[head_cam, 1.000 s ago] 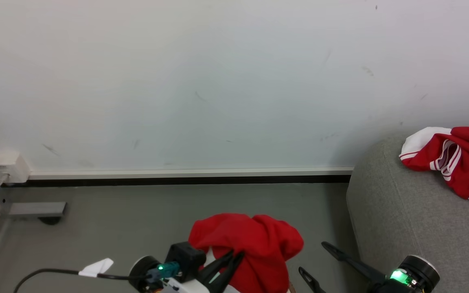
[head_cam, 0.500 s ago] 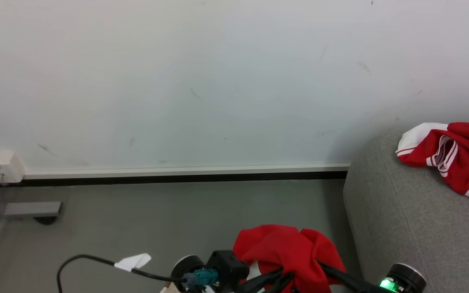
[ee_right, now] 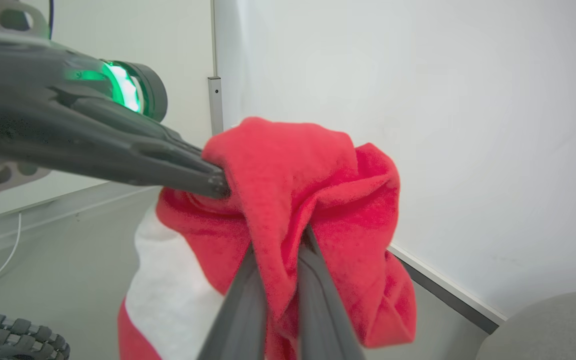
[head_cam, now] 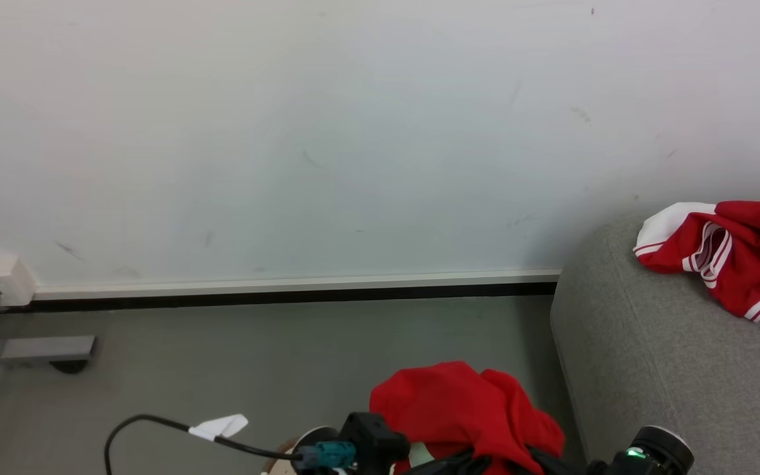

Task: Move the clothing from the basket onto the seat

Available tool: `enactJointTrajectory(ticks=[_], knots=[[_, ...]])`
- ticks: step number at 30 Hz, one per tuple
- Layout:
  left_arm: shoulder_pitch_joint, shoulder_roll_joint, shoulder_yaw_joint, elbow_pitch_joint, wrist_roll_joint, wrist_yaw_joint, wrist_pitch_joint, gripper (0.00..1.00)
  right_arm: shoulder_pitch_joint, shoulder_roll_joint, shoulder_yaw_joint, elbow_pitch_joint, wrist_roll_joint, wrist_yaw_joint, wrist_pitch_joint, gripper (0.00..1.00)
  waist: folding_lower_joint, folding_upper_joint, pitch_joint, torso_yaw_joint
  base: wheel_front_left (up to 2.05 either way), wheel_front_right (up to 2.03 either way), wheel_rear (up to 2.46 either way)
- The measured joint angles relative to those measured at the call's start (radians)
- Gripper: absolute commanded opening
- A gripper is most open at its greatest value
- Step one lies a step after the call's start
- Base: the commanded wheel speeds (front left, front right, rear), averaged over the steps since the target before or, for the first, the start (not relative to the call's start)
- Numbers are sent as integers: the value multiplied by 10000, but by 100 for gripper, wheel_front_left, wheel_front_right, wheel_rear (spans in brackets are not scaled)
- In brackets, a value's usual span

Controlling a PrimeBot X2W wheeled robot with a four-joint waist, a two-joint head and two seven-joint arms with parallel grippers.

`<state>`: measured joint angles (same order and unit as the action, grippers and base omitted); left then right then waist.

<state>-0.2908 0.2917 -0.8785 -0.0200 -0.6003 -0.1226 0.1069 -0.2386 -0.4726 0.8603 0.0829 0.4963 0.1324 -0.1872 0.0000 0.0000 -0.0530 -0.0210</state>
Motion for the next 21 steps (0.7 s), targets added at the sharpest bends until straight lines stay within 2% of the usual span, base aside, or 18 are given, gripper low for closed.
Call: enactJointTrajectory(ticks=[2, 3, 4, 5, 6, 9, 21], knots=[[0, -6, 19, 102, 0, 4, -121, 0, 4, -6, -180, 42, 13, 8, -75, 0, 0, 0, -10, -36, 0, 0, 0], [1, -21, 40, 146, 0, 40, -203, 9, 9, -12, -278, 46, 8, 13, -79, 0, 0, 0, -12, -61, 0, 0, 0], [8, -63, 82, 192, 0, 104, -261, 31, 20, -13, -359, 44, 8, 29, -88, 0, 0, 0, -12, -92, 0, 0, 0], [17, -88, 86, 238, 0, 119, -295, 49, 35, -19, -441, 40, 8, 36, -90, 0, 0, 0, -12, -134, 0, 0, 0], [36, -96, 90, 288, 0, 163, -343, 100, 63, -40, -558, 40, 8, 36, -90, 0, 0, 0, -11, -184, 0, 0, 0], [153, -75, 140, 453, 0, 297, -531, 100, 151, -314, -965, 59, 12, -2, -88, 0, 0, 0, -1, -355, 0, 0, 0], [266, -240, 90, 1087, 222, 531, -1248, 100, 733, -602, -2529, -512, -211, -2, 13, 0, 0, 0, 154, -1518, 0, 0, 0]])
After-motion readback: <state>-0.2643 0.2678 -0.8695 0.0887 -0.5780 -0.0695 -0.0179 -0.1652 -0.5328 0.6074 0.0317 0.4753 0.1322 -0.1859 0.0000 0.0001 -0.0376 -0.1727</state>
